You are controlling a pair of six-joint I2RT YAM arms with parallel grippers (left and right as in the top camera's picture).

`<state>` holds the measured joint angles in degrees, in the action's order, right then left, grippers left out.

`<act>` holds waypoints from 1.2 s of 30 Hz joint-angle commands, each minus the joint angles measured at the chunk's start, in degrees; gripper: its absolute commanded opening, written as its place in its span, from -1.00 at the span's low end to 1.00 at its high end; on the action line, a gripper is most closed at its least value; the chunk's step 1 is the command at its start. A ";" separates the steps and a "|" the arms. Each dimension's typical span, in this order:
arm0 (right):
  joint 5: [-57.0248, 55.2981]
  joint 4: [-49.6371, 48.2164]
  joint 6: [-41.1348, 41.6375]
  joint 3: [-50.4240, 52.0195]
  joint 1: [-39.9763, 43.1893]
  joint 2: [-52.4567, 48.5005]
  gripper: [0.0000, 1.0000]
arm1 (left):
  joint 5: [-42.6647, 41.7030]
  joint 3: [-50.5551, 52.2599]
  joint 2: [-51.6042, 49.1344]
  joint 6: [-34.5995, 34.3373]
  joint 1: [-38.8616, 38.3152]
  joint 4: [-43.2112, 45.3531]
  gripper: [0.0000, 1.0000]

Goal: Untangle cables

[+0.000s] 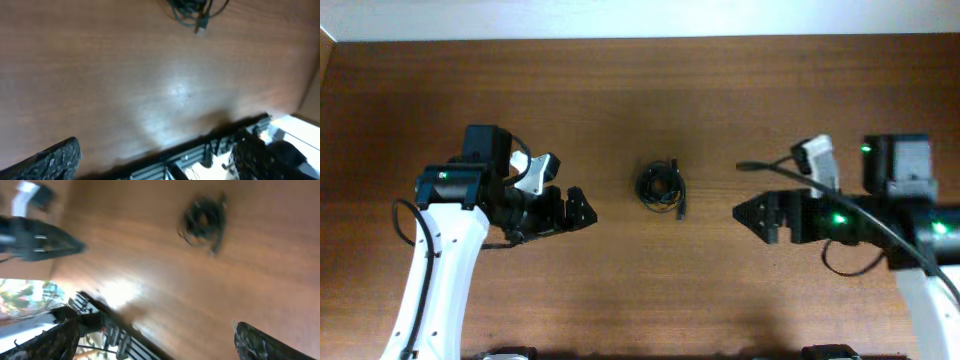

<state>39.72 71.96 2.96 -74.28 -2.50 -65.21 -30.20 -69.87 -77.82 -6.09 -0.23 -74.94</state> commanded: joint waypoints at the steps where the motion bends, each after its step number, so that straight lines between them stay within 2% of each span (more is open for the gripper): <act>1: -13.49 -0.85 9.20 -0.74 -8.28 -5.51 0.97 | 2.23 -0.46 -0.07 -0.42 0.13 2.49 0.98; 3: -21.66 -4.33 16.63 -0.87 -12.68 -8.24 0.98 | 2.45 -0.46 -0.07 -0.76 0.13 4.22 0.98; 5: -25.27 -6.58 18.99 -3.02 -15.69 -11.08 0.98 | 6.80 -0.46 -0.07 -4.85 0.13 4.50 0.98; 9: -25.38 -0.33 18.56 -14.08 -18.21 -22.69 0.98 | 8.17 -0.46 -0.07 -6.12 0.13 4.74 0.98; 18: -21.97 -11.91 18.56 -14.86 -24.87 -41.31 0.97 | 7.98 -0.46 -0.07 -6.12 0.13 4.59 0.98; 21: -23.02 -12.26 18.51 -14.86 -24.76 -42.75 0.97 | 8.00 -0.46 -0.07 -6.10 0.13 4.61 0.98; 24: -30.99 -12.46 18.58 -14.86 -24.72 -42.84 0.97 | 8.00 -0.46 -0.07 -6.10 0.13 4.63 0.98; 32: -30.99 -13.11 19.23 -14.86 -24.87 -42.95 0.98 | 8.02 -0.46 -0.07 -6.10 0.13 4.63 0.98; 34: -30.99 -15.06 19.39 -14.47 -24.87 -42.95 0.65 | 8.02 -0.46 -0.07 -6.10 0.13 4.61 0.98; 36: -30.95 -18.29 22.60 -12.87 -24.92 -42.97 0.54 | 8.02 -0.46 -0.07 -6.10 0.13 4.61 0.98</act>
<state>9.65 56.05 22.28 -88.07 -27.27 -107.98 -22.41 -69.87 -77.84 -11.66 -0.23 -70.41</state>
